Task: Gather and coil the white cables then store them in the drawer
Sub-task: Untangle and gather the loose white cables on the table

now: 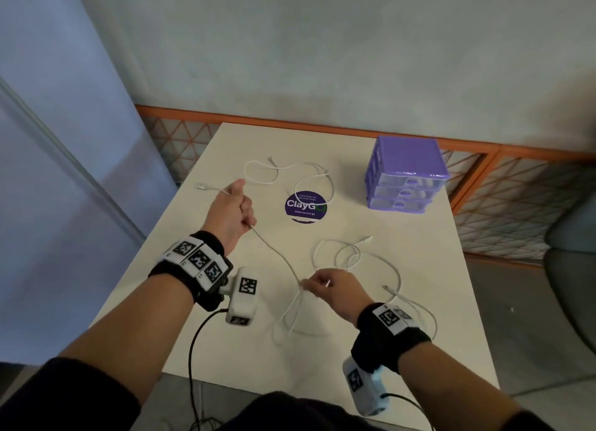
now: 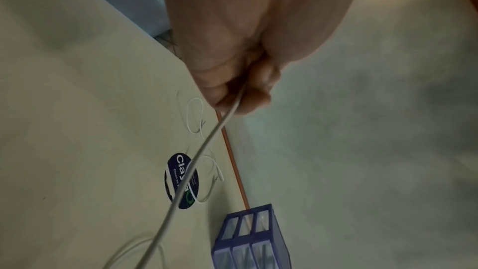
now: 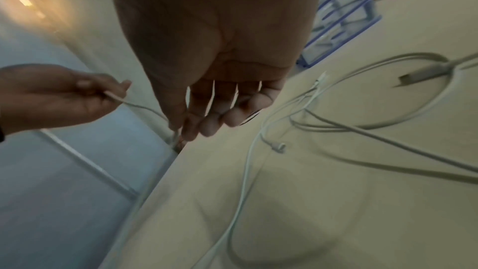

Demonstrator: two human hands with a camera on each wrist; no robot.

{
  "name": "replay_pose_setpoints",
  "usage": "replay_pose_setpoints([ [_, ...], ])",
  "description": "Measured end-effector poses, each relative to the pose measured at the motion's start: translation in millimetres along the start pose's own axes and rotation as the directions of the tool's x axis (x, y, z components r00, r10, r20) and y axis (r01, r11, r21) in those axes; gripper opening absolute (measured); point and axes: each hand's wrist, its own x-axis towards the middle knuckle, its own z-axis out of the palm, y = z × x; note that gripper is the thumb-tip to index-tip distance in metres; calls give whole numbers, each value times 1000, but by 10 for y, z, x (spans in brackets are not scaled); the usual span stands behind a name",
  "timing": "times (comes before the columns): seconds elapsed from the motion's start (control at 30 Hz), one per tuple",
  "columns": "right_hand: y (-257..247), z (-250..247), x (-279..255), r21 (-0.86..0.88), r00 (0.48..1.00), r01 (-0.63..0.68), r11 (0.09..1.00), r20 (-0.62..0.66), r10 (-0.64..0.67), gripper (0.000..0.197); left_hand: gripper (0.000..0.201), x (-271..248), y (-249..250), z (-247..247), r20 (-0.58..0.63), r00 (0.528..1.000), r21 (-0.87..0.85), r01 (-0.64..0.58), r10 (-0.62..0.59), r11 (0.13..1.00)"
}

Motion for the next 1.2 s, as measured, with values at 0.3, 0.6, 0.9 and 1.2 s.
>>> replay_pose_setpoints([
  [0.3,664,-119,-9,-394,908,-416,820,-127,400,59,34,-6,96,53,118,989,298,-120,89,947],
  [0.6,319,-671,3,291,825,-188,938,-471,311,25,33,22,176,58,109,985,341,-163,133,926],
  [0.9,-1050,-1161,-80,434,862,354,828,-495,-109,29,27,-34,174,413,206,974,105,72,-92,992],
  [1.2,-1089,-883,-240,374,920,358,856,-297,-255,18,46,-151,421,583,384,915,-224,221,-123,949],
])
